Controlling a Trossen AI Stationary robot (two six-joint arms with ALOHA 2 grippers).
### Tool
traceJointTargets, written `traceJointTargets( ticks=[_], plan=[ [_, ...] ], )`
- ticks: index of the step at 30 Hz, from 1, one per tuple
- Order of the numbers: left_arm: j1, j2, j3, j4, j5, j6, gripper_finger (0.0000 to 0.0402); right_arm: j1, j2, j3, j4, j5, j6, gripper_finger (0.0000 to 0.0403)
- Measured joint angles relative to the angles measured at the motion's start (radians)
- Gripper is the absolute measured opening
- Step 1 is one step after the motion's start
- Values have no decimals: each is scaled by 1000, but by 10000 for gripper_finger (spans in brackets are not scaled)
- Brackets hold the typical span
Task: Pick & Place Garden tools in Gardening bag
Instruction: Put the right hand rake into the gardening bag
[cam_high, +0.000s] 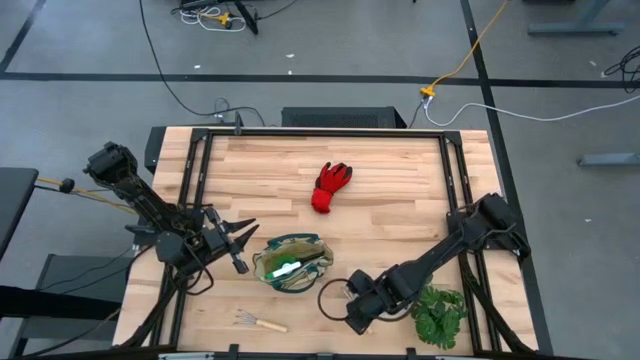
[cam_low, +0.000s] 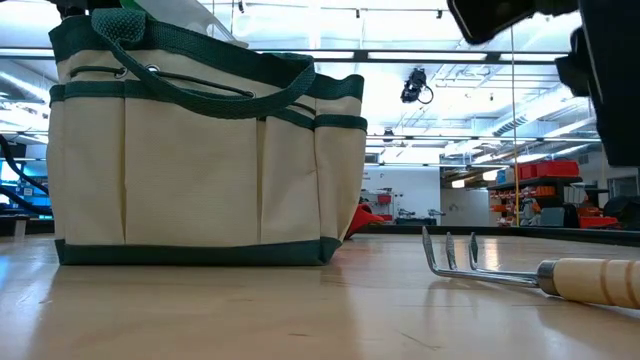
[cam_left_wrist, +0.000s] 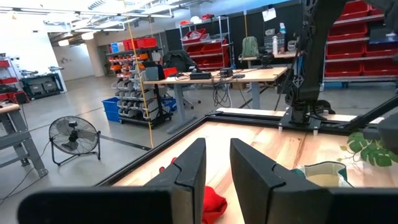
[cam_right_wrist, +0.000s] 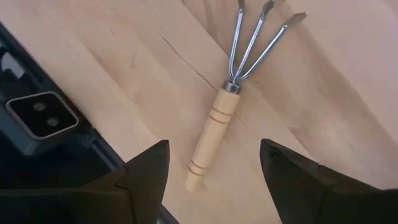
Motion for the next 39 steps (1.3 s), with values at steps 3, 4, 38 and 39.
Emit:
traceJointTargets(
  ticks=[3,4,38,39],
  plan=[
    [0,0,0,0,-2,0,80,4,22,0,19,0,11,251],
    [0,0,0,0,-6,0,80,5,31,0,24,0,17,251],
    [0,0,0,-22,-4,0,80,27,167,3,115,3,114,251],
    [0,0,0,-22,-4,0,80,27,167,3,115,3,114,251]
  ],
)
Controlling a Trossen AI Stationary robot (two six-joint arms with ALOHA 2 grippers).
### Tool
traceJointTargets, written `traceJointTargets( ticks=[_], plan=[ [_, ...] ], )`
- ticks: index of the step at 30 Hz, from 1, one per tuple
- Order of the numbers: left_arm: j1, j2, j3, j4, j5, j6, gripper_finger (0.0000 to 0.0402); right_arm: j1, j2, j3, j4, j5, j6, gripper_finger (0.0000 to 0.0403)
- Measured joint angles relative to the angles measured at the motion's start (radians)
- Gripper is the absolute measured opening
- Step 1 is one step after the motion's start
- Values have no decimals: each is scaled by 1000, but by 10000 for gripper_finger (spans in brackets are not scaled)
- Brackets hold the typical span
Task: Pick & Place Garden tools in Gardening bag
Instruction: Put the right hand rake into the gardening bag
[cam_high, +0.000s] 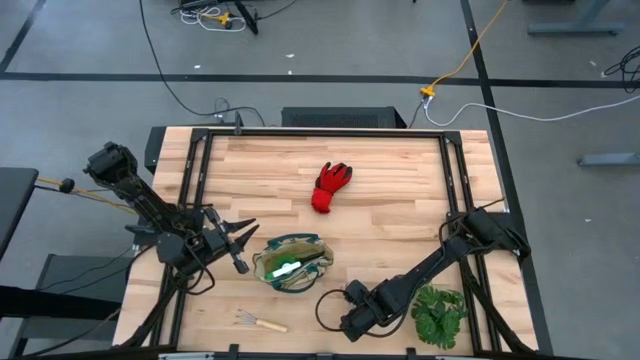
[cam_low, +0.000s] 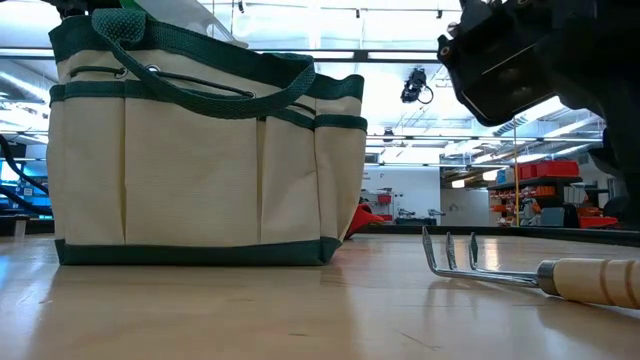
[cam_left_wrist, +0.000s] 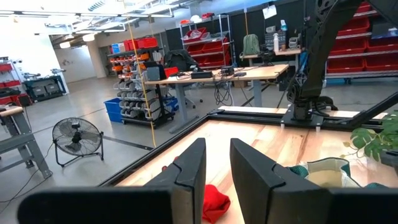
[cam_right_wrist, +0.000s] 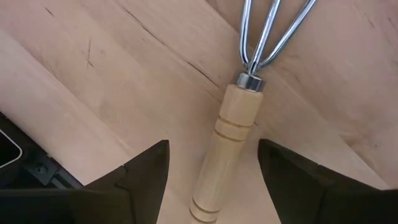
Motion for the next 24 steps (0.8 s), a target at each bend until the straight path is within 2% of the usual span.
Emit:
traceJointTargets(
  ticks=[7,12,18,24],
  plan=[
    [0,0,0,0,0,0,80,0,1,0,1,0,-1,250],
    [0,0,0,0,0,0,80,0,1,-2,-2,0,-2,231],
    [0,0,0,0,0,0,80,0,2,-3,-10,-5,7,179],
    [0,0,0,0,0,0,80,0,3,-3,-31,-13,24,97]
  ],
)
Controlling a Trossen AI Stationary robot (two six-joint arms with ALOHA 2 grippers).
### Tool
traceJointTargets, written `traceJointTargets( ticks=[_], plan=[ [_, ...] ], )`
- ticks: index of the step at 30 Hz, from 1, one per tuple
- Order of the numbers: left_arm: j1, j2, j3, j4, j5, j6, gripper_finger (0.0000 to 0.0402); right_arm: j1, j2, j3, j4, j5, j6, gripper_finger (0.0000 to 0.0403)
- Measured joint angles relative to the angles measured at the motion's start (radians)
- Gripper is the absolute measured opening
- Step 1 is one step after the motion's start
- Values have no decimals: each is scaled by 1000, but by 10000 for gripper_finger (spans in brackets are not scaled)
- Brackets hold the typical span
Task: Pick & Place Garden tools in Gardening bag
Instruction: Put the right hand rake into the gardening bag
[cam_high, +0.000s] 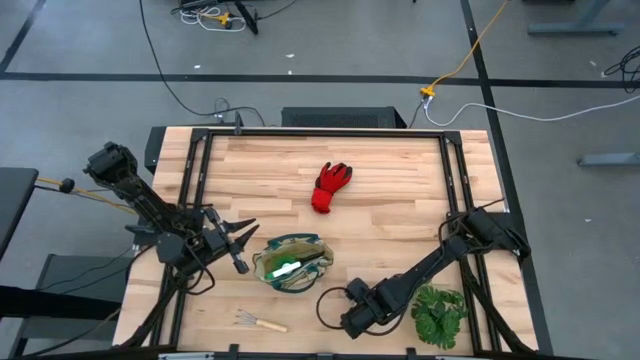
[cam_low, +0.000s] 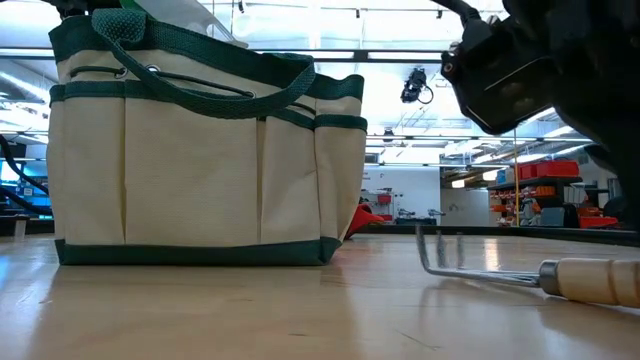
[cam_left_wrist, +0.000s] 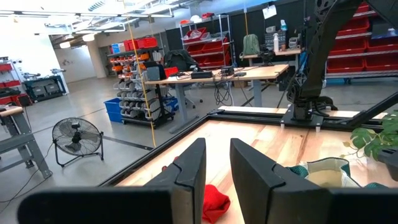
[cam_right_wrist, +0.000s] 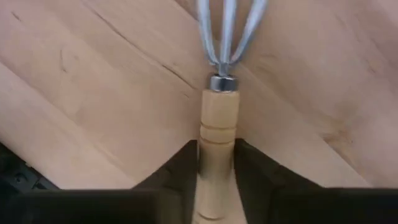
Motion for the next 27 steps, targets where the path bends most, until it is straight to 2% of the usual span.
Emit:
traceJointTargets(
  ticks=[4,18,27],
  plan=[
    [0,0,0,0,0,0,80,-1,-1,2,0,-15,-3,41],
    [0,0,0,0,0,0,80,0,-10,-1,4,-16,-29,40],
    [0,0,0,0,0,0,80,1,-100,-1,17,48,-86,40]
  ],
)
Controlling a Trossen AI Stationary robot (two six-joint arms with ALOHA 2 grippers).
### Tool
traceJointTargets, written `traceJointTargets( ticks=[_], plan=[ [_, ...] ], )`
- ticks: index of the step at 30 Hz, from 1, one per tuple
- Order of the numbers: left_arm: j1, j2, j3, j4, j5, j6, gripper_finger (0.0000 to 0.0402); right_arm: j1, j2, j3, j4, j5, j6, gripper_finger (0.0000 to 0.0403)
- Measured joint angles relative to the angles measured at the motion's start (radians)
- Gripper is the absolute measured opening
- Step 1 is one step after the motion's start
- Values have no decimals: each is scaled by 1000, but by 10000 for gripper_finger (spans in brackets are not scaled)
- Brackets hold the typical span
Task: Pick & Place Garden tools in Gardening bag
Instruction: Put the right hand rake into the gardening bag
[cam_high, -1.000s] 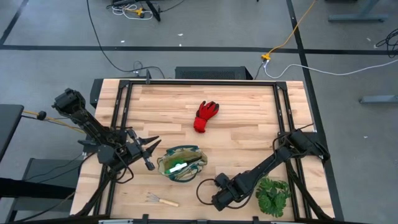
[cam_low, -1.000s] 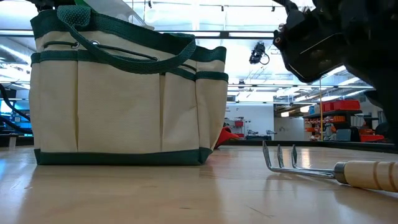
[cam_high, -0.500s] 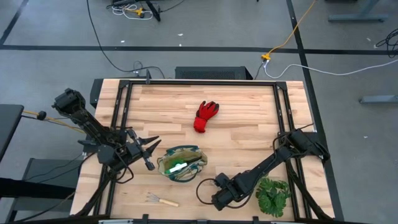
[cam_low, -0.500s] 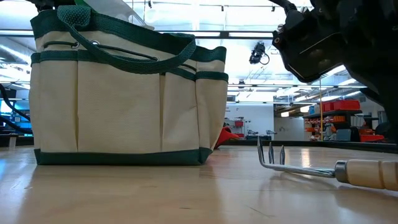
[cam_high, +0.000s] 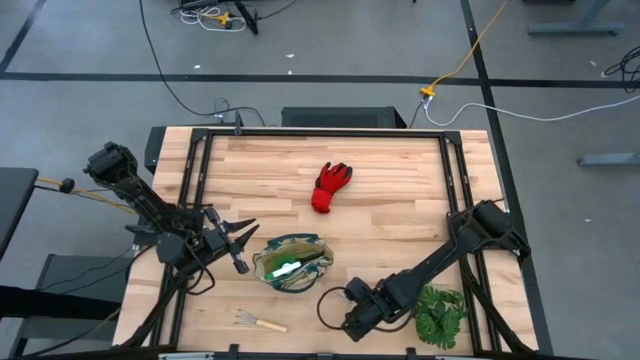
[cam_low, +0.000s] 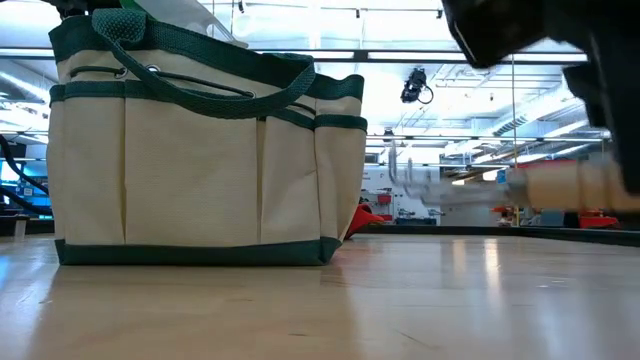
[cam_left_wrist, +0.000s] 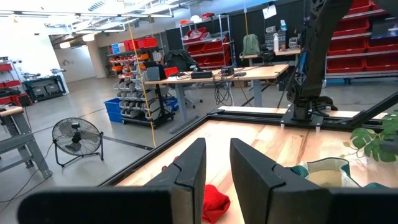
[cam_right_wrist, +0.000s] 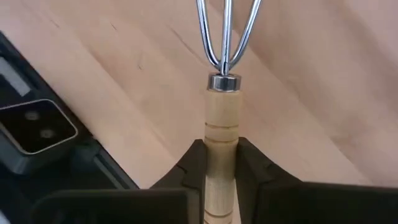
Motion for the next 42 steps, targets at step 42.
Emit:
traceJointTargets(
  ticks=[42],
  plan=[
    [0,0,0,-4,5,0,80,-191,-178,2,490,175,-710,40]
  ],
)
